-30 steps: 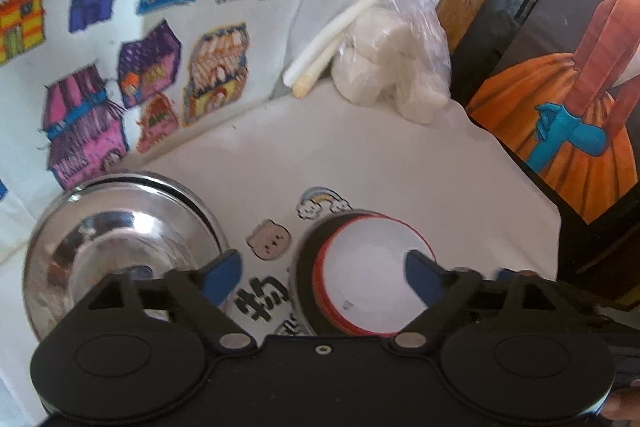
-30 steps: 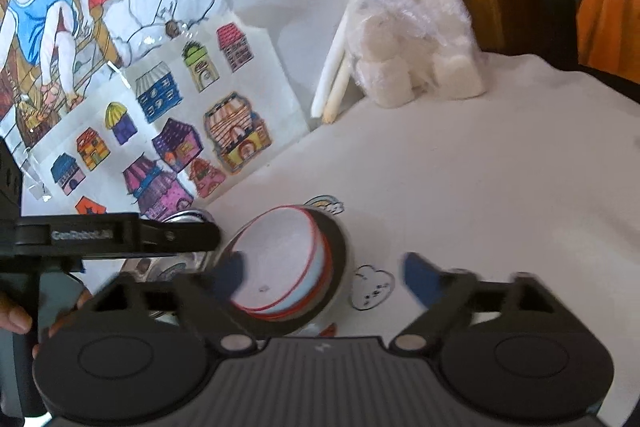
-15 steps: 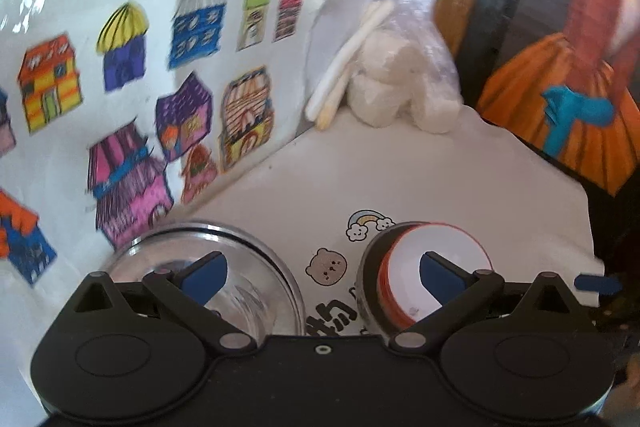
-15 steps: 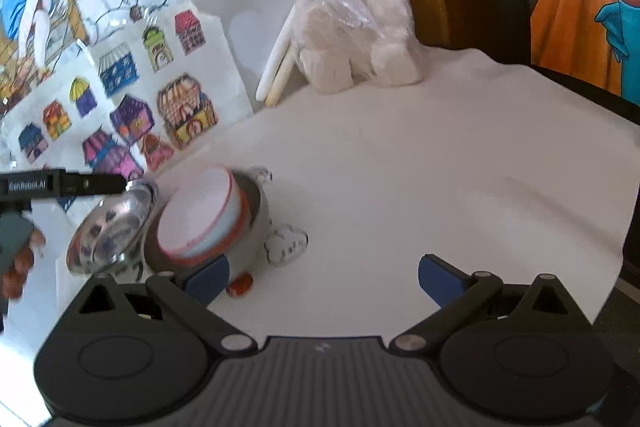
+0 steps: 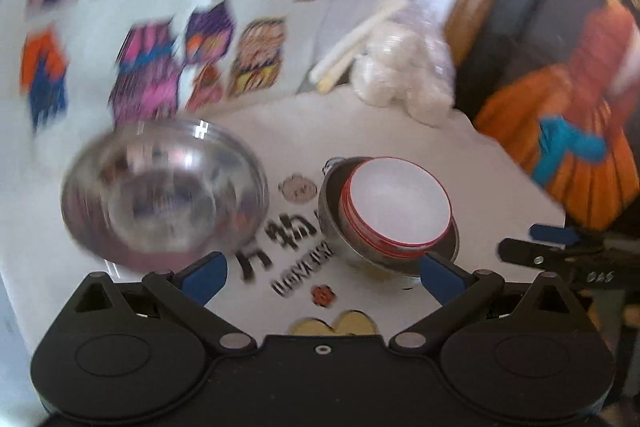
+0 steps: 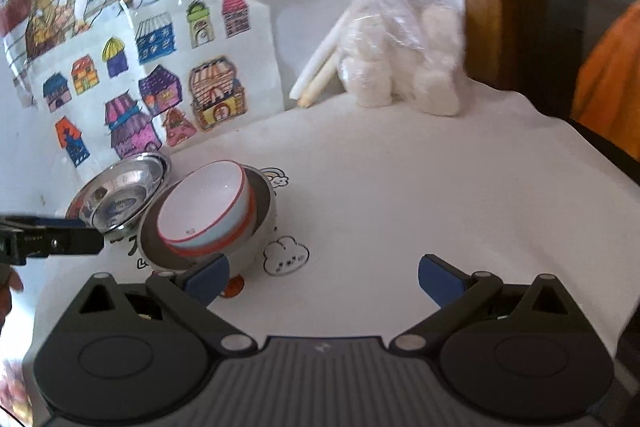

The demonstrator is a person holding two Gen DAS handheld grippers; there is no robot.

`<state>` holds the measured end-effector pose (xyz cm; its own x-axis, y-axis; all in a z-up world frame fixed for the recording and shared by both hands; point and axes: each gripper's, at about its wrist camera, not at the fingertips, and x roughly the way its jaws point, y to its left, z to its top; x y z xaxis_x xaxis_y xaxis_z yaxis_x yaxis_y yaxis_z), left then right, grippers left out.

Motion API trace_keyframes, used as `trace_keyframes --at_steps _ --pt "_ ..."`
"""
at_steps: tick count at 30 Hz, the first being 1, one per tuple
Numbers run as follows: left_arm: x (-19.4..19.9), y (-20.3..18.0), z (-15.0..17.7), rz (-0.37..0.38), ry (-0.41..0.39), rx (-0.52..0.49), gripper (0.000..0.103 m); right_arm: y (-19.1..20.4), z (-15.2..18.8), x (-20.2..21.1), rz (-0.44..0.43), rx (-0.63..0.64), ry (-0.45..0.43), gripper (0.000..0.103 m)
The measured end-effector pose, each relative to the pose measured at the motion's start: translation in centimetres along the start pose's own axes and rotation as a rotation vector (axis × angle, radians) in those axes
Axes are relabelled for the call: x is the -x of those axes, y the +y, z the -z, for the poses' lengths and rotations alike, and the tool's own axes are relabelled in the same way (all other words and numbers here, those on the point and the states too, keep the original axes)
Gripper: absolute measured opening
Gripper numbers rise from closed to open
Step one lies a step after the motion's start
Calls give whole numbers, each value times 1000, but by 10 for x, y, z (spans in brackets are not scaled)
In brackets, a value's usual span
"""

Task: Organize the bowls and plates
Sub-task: 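Move both tools to the steel bowl's rim and close on it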

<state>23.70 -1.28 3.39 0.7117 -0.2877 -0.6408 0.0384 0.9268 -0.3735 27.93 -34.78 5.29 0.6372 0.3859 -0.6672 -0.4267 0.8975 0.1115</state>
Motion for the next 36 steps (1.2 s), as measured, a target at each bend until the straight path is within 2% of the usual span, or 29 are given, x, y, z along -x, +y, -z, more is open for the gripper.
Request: trace_keyframes --at_steps 2,6,11,16,26,28,34,36 --pt "-6 -1 4 -20 -10 72 102 0 -10 -9 -11 44 25 103" --pt "-14 -2 4 -63 -43 138 101 6 -32 -27 -34 122 69 103" --pt "-20 -2 9 -96 -51 205 98 10 -47 -43 6 179 110 103" --pt "-26 -4 17 -110 -25 229 96 11 -53 -54 46 229 163 103" --pt "-32 -1 17 -115 -25 282 92 13 -62 -70 46 254 214 103" --pt "-35 -1 17 -105 -24 289 90 15 -63 -75 48 259 223 103" --pt "-35 -2 18 -68 -42 305 74 19 -60 -85 58 263 243 101" --pt "-34 -5 18 -47 -49 313 57 18 -61 -87 57 257 247 99"
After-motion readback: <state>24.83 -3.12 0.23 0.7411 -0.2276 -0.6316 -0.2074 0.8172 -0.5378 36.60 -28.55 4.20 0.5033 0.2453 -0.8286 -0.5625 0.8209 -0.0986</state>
